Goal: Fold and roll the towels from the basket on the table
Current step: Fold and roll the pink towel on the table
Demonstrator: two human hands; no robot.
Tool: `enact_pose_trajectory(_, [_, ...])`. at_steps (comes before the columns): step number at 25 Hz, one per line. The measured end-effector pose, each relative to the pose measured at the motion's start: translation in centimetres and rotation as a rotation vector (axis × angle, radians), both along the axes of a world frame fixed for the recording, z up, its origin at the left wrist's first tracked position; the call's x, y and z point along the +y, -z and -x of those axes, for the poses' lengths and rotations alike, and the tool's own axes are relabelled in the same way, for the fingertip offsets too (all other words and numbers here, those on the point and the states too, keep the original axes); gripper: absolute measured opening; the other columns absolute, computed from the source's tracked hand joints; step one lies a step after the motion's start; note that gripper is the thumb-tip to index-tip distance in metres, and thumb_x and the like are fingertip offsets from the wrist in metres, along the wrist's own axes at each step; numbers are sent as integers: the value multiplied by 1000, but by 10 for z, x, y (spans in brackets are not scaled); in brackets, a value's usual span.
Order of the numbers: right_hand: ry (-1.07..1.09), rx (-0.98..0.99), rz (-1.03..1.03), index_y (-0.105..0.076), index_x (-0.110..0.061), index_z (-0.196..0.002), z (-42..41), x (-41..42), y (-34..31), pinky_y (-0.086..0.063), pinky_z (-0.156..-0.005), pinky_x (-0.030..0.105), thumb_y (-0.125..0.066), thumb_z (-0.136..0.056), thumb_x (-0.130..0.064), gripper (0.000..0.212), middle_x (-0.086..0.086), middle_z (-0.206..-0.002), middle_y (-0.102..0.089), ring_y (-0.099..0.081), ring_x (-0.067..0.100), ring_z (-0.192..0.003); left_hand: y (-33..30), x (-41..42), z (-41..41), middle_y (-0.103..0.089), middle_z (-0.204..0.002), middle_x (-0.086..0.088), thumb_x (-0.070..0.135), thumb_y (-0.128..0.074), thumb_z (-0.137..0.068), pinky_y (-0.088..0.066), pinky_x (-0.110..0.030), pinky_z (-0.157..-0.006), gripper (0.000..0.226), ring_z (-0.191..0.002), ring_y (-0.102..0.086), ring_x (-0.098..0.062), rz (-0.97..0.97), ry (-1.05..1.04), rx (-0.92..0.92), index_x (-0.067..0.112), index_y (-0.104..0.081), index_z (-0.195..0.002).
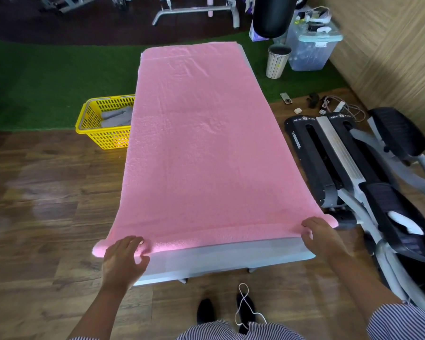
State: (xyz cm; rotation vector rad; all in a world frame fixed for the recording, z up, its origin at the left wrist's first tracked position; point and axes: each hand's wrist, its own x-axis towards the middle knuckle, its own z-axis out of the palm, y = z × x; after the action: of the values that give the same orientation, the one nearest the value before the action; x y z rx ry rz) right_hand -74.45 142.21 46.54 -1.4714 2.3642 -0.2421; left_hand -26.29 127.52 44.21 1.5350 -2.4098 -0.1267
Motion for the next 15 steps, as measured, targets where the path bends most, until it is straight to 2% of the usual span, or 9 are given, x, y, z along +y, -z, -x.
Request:
enact_pose_trajectory(3, [10, -71, -60, -58, -4, -115, 1, 0, -1, -41, -96, 34, -58, -76, 8, 41, 6, -115, -56, -50, 25, -110, 3, 0, -2, -72, -92, -5, 27, -41, -72, -54, -44, -72, 42, -81, -69, -27, 4, -12, -13, 8, -73, -93])
enact_pose_trajectory(5, [-18, -38, -62, -62, -2, -109, 5, -1, 1, -43, -92, 35, -57, -78, 8, 34, 10, -108, -62, -53, 28, -103, 1, 3, 0, -72, -84, -2, 25, -41, -76, -50, -46, -73, 37, -76, -69, -25, 32, -41, -21, 11, -73, -87])
enact_pose_trajectory(8, [-101, 30, -71, -69, -1, -92, 8, 0, 1, -49, -80, 39, -59, -75, 3, 20, 12, -86, -67, -58, 33, -87, -4, 9, -3, -70, -74, 4, 28, -39, -77, -41, -48, -77, 35, -69, -68, -21, 38, -71, -83, 17, -72, -78])
enact_pose_trajectory(10, [-149, 66, -24, -70, -2, -82, 10, 2, 4, -52, -75, 42, -64, -68, 4, 17, 12, -79, -67, -61, 34, -82, -3, 7, -5, -70, -81, 3, 28, -38, -76, -42, -50, -79, 36, -75, -68, -21, 43, -71, -70, 17, -72, -82])
enact_pose_trajectory(12, [-169, 109, 11, -71, -5, -87, 9, -3, 2, -53, -79, 44, -68, -67, 3, 22, 9, -92, -66, -61, 30, -89, -1, 4, -5, -69, -95, -1, 26, -41, -77, -44, -50, -83, 34, -87, -66, -23, 60, -72, -32, 15, -70, -92])
enact_pose_trajectory(15, [-107, 82, 51, -64, -5, -103, 8, -10, 2, -49, -87, 37, -61, -77, 3, 28, 9, -108, -62, -57, 26, -100, 0, 1, 1, -70, -86, -2, 24, -46, -82, -49, -45, -78, 27, -80, -68, -25, 100, -30, 46, 12, -70, -81])
